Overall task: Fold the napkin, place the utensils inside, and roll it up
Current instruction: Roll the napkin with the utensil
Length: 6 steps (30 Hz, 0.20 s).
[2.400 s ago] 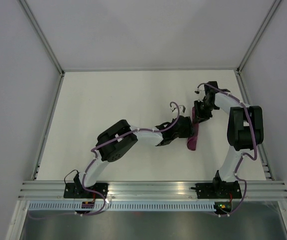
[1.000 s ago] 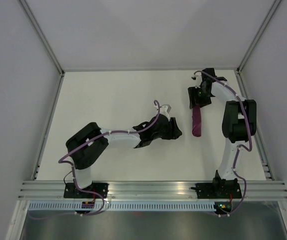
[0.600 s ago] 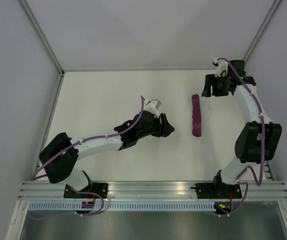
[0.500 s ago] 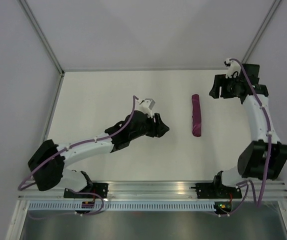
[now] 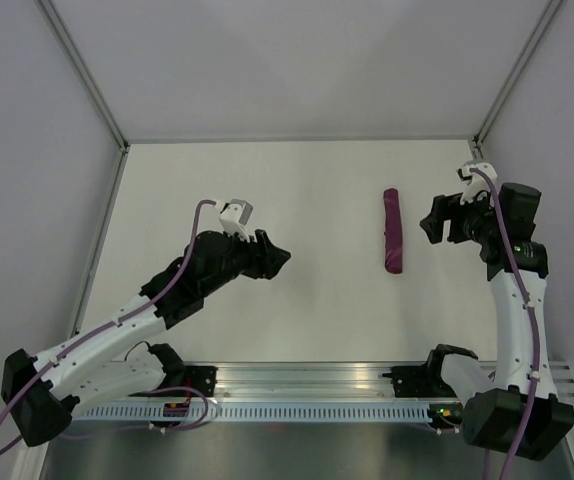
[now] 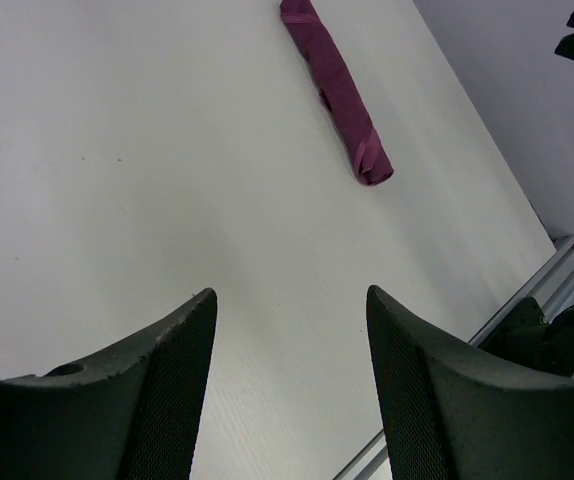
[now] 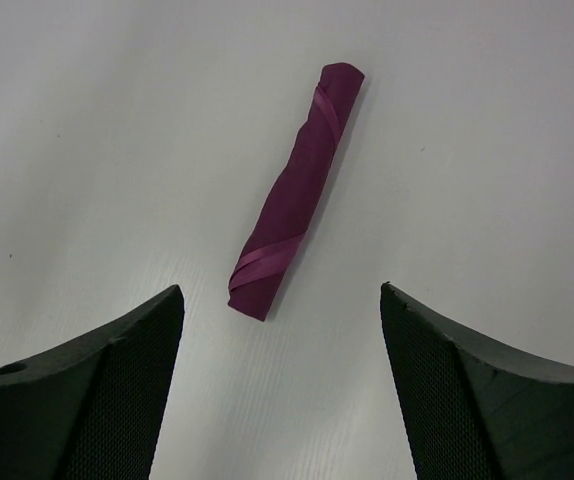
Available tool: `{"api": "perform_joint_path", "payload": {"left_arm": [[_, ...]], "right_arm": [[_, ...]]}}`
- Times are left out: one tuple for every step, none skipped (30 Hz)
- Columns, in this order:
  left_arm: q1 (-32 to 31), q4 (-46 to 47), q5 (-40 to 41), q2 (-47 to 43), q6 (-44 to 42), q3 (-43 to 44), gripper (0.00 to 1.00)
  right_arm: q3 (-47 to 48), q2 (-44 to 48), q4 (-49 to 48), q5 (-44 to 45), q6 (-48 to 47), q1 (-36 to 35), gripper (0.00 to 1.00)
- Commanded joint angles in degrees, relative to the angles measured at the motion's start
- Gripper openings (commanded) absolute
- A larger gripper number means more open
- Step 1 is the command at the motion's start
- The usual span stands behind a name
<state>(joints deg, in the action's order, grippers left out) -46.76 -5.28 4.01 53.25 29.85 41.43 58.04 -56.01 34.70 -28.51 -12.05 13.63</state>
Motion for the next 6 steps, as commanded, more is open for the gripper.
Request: {"api": "perform_joint_path", "payload": {"left_arm": [[0.4, -3.8, 1.0, -1.4, -3.8, -0.2, 0.66], [0.5, -3.9, 1.0, -1.7, -3.7, -0.3, 0.66], [0.5, -3.9, 0.9, -1.9, -3.5, -0.4, 0.66], [0.5, -4.0, 0.8, -2.0, -3.4, -0.5, 0.66], [0.4, -4.0, 0.7, -2.2, -3.2, -0.6, 0.66], [0.5, -4.0, 0.7, -2.3, -3.1, -0.8, 0.66]], "right_arm": [[-0.3, -0.4, -0.9, -3.5, -2.0, 0.1, 0.84], [-0.5, -0.4, -0.7, -3.9, -2.2, 0.1, 0.84], [-0.6, -0.1, -1.0, -4.3, -2.3, 0.2, 0.84], [-0.9, 0.1, -1.2, -4.4, -2.1, 0.1, 0.84], [-1.2, 0.2, -1.6, -4.4, -1.8, 0.1, 0.85], [-1.3, 0.4, -1.7, -4.4, -1.8, 0.1, 0.87]]}}
